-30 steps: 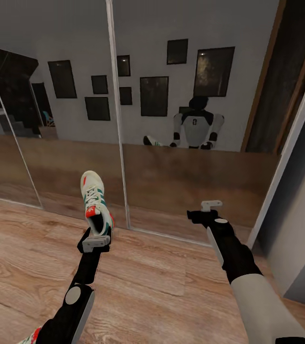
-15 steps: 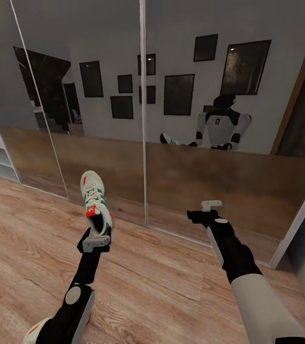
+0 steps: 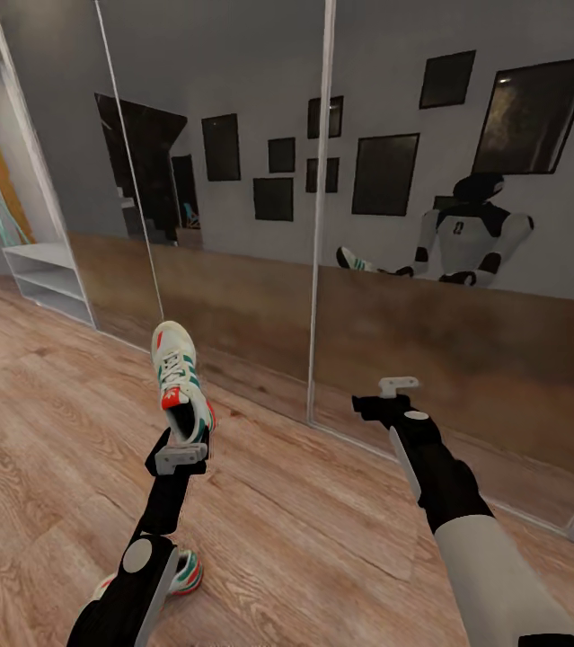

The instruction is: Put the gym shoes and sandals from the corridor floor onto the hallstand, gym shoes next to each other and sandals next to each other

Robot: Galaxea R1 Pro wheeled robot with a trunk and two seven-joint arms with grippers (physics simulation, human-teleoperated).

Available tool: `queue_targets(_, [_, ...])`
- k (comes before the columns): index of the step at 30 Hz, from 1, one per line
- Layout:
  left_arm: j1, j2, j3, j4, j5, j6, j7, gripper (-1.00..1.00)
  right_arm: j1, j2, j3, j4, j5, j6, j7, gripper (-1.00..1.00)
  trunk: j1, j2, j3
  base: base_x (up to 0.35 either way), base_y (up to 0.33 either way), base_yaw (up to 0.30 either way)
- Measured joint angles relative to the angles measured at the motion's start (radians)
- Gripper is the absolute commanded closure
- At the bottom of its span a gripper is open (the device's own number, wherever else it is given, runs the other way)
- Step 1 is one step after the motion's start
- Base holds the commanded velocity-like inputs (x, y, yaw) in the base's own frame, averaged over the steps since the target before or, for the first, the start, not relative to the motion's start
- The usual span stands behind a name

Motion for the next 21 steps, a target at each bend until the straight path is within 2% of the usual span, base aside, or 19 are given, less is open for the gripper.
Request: queue_targets(21, [0.0,0.0,0.0,0.0,0.0,0.0,0.0,1.0,0.0,0.0,0.0,0.0,0.0,0.0,0.0,-1.0,0.0,0.0,-0.011,0.005,-0.001,0.296])
